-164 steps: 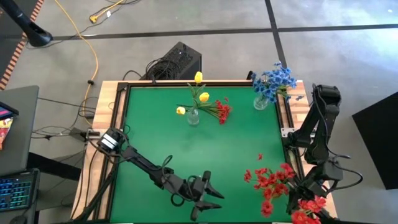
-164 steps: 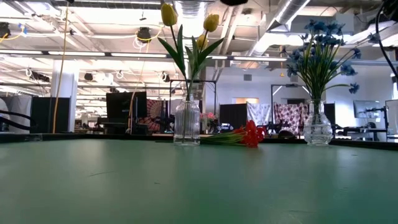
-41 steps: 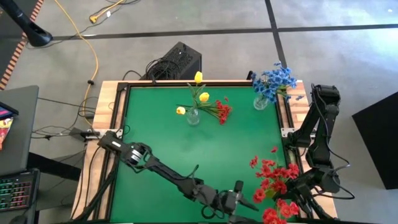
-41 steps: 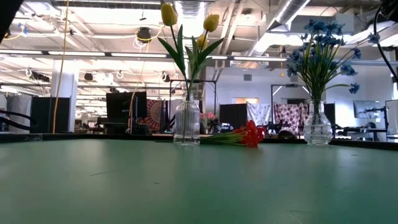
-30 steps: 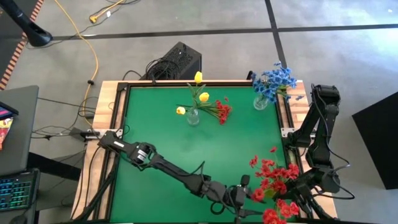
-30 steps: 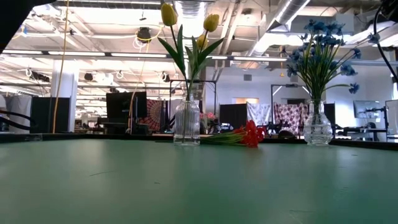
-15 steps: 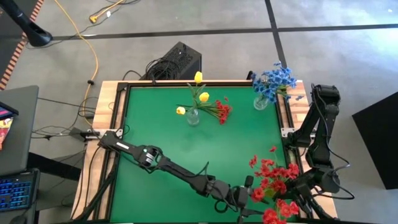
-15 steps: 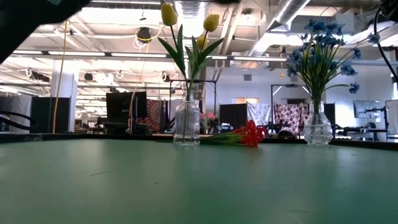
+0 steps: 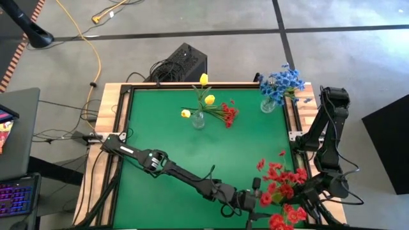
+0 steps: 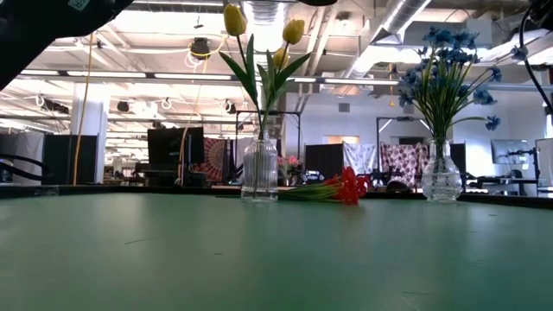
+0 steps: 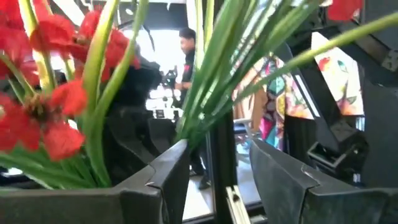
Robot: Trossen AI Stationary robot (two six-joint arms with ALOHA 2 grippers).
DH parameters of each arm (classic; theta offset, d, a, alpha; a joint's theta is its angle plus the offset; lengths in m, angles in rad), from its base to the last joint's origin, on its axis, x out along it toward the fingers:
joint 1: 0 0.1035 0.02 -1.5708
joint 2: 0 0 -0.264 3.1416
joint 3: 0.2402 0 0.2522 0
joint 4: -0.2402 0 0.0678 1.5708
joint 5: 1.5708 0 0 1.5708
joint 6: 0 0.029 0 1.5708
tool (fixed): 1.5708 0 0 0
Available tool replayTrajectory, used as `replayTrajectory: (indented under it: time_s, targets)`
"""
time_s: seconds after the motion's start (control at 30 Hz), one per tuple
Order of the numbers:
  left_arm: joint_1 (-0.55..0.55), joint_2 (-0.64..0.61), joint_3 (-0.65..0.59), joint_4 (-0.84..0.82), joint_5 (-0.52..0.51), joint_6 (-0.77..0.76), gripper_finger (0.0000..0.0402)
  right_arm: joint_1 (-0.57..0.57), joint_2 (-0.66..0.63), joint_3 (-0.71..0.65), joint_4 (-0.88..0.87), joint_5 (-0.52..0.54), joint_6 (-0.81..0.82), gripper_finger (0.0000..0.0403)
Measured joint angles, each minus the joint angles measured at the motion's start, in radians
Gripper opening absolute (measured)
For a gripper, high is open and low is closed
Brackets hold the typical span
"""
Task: Sort flowers into vase by color
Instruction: Put the bottom red flowers into the yellow vase
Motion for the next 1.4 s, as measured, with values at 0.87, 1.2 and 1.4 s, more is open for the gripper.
replayTrajectory:
  time_s: [0.87,1.2,1.4]
  targets:
    - [0.05,-0.001,-0.001,-0.001,0.064,-0.037,0.0157,0.0,0.0,0.0,-0.002,0.024,0.0,0.0038]
    - [0.055,-0.003,-0.001,-0.046,0.044,-0.06,0.0157,0.0,0.0,0.0,0.0,0.086,0.001,0.0039]
    - [0.063,-0.003,-0.001,-0.041,0.023,-0.08,0.0157,0.0,0.0,0.0,0.011,0.102,0.002,0.0039]
